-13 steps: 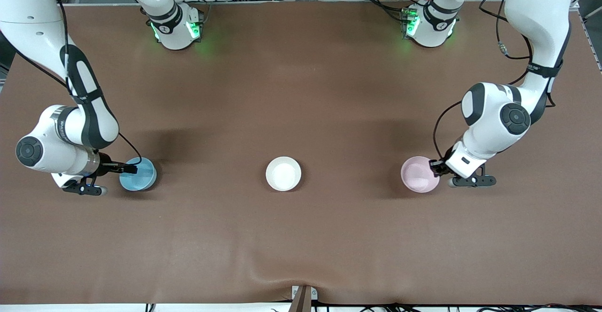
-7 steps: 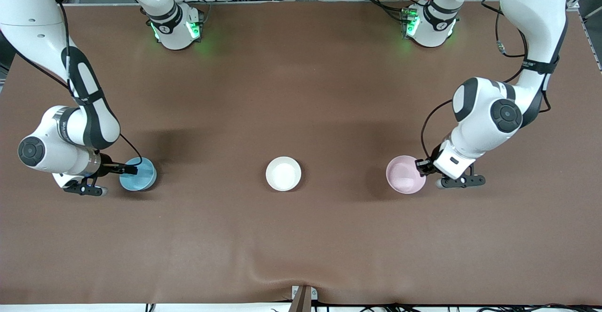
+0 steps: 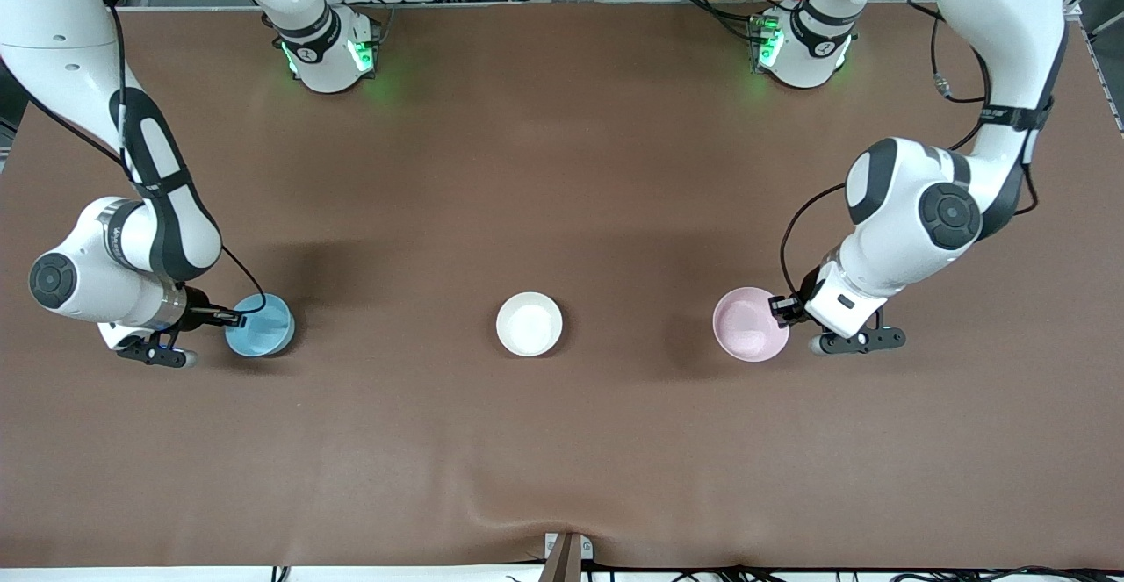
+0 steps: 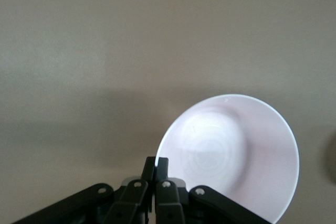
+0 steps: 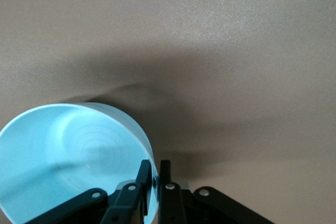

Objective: Stack pink and blue bowls on white bowl
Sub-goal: 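Carry the pink bowl with the left gripper onto the white bowl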

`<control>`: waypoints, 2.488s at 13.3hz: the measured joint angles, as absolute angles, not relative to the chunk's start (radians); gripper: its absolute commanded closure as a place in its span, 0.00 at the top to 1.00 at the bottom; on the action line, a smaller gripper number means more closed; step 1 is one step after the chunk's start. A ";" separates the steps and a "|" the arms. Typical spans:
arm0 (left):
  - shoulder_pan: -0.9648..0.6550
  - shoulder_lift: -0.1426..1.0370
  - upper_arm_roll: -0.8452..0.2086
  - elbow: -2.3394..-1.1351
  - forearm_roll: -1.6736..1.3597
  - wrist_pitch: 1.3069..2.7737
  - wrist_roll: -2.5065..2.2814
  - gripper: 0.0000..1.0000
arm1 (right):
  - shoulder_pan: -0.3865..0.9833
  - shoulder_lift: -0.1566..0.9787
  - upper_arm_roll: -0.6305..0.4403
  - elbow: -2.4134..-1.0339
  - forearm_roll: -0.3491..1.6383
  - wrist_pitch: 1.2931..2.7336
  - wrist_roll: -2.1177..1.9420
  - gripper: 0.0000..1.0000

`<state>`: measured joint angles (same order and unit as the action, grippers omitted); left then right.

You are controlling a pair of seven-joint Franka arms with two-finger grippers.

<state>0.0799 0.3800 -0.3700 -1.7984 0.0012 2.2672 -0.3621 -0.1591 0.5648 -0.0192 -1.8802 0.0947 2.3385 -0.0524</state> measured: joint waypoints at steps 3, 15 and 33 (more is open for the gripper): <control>0.040 0.376 -0.373 -1.712 -0.002 2.216 -0.407 0.00 | -0.159 0.557 -0.018 -1.879 0.099 2.333 -0.054 0.00; -0.169 0.505 -0.358 -1.530 -0.006 2.210 -0.591 0.00 | -0.180 0.498 -0.024 -1.865 0.098 2.334 -0.133 0.00; -0.625 0.845 -0.133 -1.308 -0.006 2.378 -0.970 0.00 | -0.186 0.240 -0.018 -1.854 0.098 2.039 -0.146 0.00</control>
